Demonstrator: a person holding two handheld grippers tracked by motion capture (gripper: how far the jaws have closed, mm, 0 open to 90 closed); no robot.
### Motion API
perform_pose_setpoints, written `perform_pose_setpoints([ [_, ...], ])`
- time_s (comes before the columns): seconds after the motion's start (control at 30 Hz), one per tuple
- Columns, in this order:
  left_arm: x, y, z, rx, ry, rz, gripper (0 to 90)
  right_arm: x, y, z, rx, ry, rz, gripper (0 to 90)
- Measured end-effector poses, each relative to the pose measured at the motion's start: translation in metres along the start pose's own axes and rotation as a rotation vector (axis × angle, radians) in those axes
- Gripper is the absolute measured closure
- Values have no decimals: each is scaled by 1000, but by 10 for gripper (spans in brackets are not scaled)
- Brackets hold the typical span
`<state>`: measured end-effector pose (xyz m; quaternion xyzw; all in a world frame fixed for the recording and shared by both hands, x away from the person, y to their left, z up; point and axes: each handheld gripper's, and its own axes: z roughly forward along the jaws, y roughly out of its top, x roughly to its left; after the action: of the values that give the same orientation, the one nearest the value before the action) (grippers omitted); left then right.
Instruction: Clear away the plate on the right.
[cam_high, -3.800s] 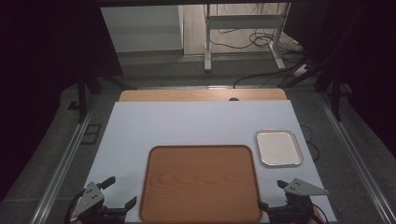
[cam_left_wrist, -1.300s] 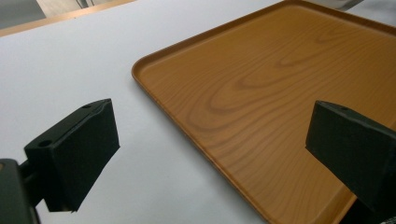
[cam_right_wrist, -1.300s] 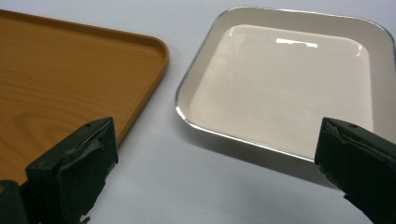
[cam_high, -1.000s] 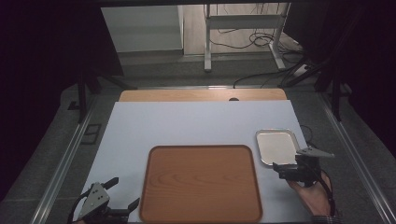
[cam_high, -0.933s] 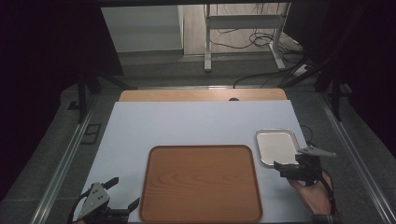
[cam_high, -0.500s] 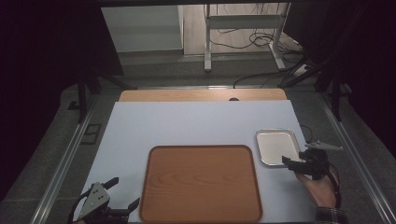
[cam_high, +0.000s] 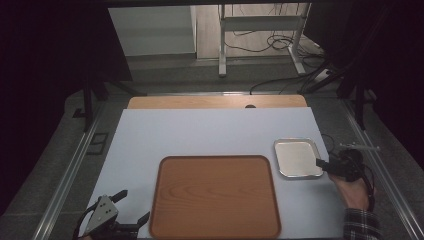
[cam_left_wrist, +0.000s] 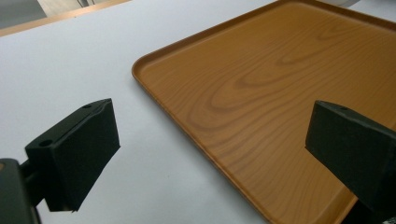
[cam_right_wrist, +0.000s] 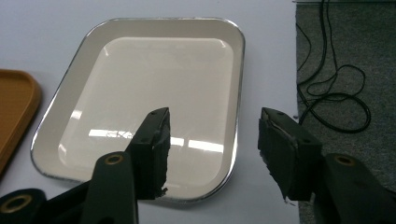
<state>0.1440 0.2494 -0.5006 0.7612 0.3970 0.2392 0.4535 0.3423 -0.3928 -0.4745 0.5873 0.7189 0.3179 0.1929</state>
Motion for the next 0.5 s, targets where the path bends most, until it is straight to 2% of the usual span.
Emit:
perform_pose_setpoints([
  [0.17,0,0,0,0,1,0,24,-5,6,9,23,-10,5,498],
  [0.5,0,0,0,2,1,1,25,-13,14,32,85,6,45,621],
])
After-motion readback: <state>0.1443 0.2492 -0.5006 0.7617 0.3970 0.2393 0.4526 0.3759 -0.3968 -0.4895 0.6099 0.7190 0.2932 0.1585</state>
